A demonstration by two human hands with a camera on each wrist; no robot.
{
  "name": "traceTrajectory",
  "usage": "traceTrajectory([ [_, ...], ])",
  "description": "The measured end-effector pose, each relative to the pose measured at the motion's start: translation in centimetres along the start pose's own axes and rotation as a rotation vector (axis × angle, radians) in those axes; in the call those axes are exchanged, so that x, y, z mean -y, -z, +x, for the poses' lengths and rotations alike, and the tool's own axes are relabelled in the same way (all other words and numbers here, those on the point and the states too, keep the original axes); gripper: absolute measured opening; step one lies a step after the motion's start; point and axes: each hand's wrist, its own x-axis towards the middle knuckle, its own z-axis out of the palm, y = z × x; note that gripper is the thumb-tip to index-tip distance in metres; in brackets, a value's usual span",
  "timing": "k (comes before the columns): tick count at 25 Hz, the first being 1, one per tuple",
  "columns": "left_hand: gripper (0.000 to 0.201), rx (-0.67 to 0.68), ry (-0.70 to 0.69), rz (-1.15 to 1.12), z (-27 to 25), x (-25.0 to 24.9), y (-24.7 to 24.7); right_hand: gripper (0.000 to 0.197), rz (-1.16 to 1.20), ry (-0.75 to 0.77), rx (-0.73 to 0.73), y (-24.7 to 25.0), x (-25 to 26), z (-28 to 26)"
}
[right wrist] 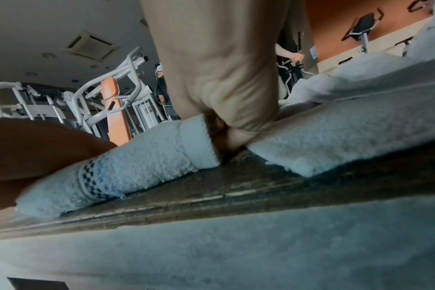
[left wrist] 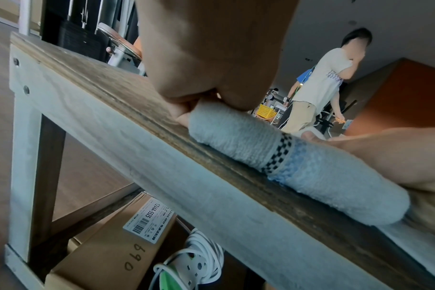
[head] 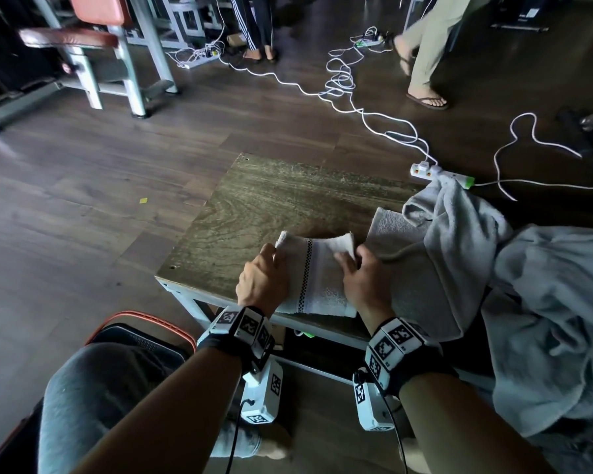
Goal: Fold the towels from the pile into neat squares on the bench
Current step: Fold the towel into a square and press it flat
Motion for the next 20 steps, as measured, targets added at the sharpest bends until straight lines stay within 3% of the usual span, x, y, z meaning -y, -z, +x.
traceTrajectory([
  [5,0.025,-0.012,0.003,-0.032,-0.4,-0.1,0.0,0.043,-0.107,-0.004,0.055,-0.2,0.2,0.9],
  [9,0.043,0.028,0.057,-0.030,0.2,-0.2,0.1,0.050,-0.219,-0.087,0.145,0.3,0.6,1.6],
  [12,0.048,0.034,0.092,-0.016,0.7,-0.6,0.6,0.052,-0.165,-0.074,0.086,0.7,1.1,1.2],
  [14,0.048,-0.002,-0.028,0.078,0.7,-1.1,1.2,0.044,-0.064,0.026,-0.029,1.1,1.2,-0.2],
  [17,0.051,-0.014,-0.434,0.207,1.3,-1.7,1.0,0.022,-0.135,0.313,-0.104,1.9,0.8,-3.1],
  [18,0.049,0.046,-0.498,0.253,1.5,-1.8,0.9,0.018,-0.184,0.408,-0.074,2.1,0.6,-4.0],
  [20,0.043,0.157,-0.480,0.352,1.6,-1.9,0.8,0.015,-0.302,0.523,0.014,2.2,0.2,-5.4],
])
